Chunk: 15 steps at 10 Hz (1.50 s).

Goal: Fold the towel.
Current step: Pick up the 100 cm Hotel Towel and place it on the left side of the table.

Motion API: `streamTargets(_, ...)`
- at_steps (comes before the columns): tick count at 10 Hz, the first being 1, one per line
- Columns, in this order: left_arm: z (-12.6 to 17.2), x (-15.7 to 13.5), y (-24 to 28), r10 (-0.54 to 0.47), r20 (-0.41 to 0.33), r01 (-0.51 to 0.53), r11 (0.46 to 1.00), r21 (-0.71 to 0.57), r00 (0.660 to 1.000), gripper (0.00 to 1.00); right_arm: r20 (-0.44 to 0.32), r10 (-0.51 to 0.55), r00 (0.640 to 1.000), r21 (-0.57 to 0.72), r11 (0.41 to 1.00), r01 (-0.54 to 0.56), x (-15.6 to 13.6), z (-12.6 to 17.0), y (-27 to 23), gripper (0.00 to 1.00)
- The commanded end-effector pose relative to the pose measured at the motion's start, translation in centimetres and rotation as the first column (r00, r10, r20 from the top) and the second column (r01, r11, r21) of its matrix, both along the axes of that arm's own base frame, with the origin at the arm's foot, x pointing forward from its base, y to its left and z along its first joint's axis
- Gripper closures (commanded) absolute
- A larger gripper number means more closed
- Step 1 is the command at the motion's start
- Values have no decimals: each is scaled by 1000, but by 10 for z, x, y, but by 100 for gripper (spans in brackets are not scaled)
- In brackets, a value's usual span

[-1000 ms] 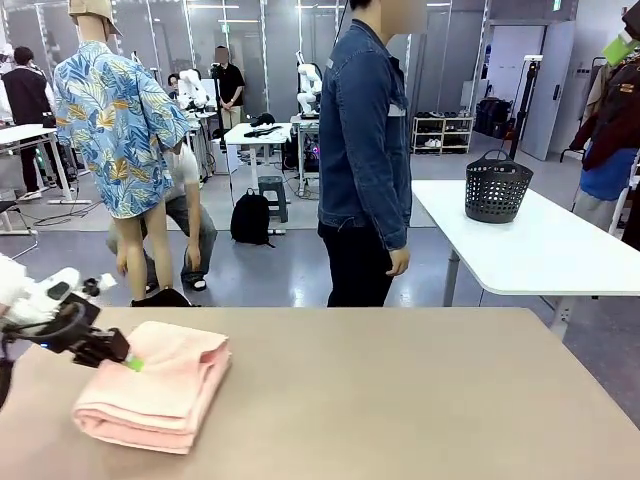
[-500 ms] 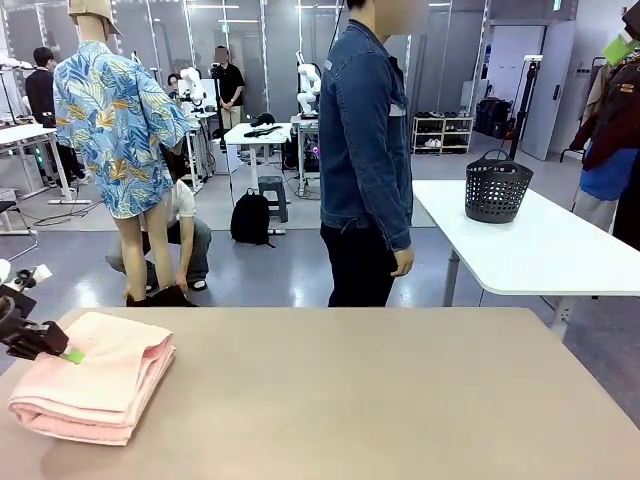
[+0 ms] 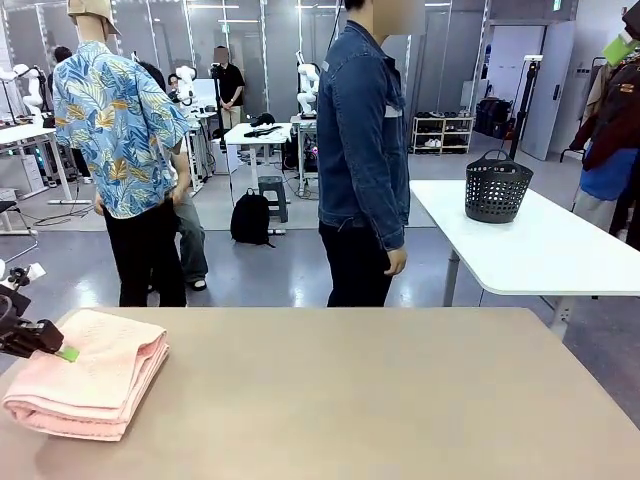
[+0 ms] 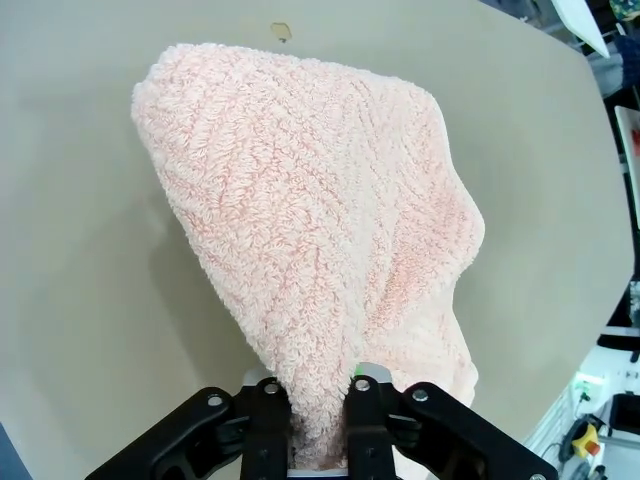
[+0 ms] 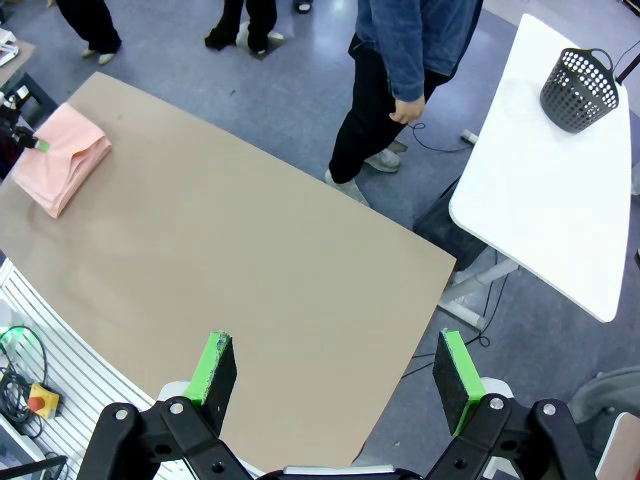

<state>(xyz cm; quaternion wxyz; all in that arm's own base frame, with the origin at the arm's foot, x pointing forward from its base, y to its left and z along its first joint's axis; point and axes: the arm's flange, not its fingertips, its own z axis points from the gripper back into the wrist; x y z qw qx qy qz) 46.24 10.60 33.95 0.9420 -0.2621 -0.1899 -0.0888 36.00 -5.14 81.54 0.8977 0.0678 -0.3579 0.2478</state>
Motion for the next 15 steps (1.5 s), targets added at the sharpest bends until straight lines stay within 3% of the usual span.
streamTargets(1,4,-2,-5,36,26,-37,999,13,999,38,-3,0,1000,-7,1000,0,-1,0,0,0)
streamTargets(2,4,-3,-6,44,26,-45,999,17,999,23,-3,0,1000,-7,1000,0,-1,0,0,0)
streamTargets(3,4,-3,-8,50,23,-50,999,20,998,35,-3,0,1000,-7,1000,0,-1,0,0,0)
streamTargets(4,5,-5,-8,61,20,-62,998,32,998,0,-3,0,1000,-7,1000,0,-1,0,0,0)
streamTargets(12,47,-40,-19,120,87,-127,989,74,989,0,-3,0,1000,-7,1000,0,-1,0,0,0)
streamTargets(13,35,-26,-2,106,78,-109,993,35,991,0,-3,0,1000,-7,1000,0,-1,0,0,0)
streamTargets(15,35,-26,-2,106,78,-109,993,35,991,0,-3,0,1000,-7,1000,0,-1,0,0,0)
